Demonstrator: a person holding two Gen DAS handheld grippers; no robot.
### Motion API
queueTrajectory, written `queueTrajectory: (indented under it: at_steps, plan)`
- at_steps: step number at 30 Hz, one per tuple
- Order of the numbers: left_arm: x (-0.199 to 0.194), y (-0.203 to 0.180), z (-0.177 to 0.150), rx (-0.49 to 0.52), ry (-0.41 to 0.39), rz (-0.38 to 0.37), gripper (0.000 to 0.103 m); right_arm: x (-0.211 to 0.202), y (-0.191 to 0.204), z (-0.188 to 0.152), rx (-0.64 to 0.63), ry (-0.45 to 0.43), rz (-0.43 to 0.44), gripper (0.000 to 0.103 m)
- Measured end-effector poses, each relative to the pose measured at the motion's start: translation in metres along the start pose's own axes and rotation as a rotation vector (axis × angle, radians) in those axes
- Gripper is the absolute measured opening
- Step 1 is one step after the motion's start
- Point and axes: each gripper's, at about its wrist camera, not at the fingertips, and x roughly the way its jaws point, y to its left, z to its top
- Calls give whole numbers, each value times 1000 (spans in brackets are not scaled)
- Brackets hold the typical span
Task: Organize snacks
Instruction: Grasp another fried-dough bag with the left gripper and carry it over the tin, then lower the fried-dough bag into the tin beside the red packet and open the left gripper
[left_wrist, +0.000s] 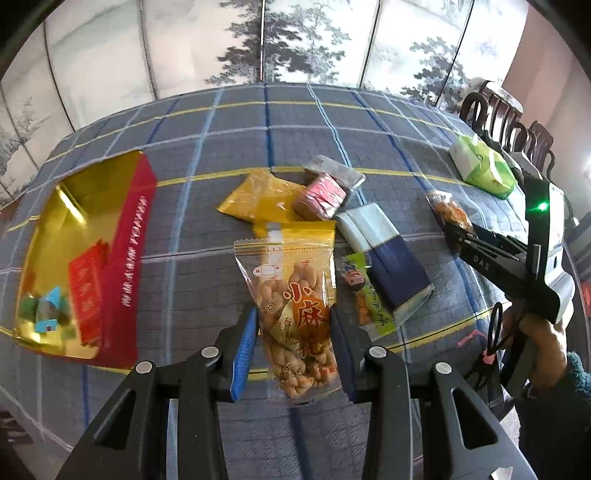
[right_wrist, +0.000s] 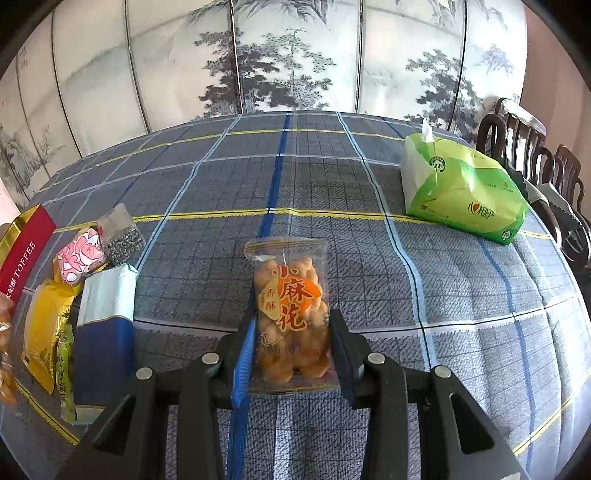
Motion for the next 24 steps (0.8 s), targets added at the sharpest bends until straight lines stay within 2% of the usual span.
queueTrajectory:
  at_steps: [6,13,16,24]
  plan:
    - [-21,33,9,-35,-50,39,35,-2,5,-1,-10,2,-13,39]
    - [-33,93,17,-102,-87,141,35,-2,6,0,-15,4,-19,39]
    - [-33,126,19,-146,-80,184,35,-2,7,0,-15,4,-19,39]
    - [-25,185,7,-209,-48,288,35,-2,7,0,-16,4,-20,39]
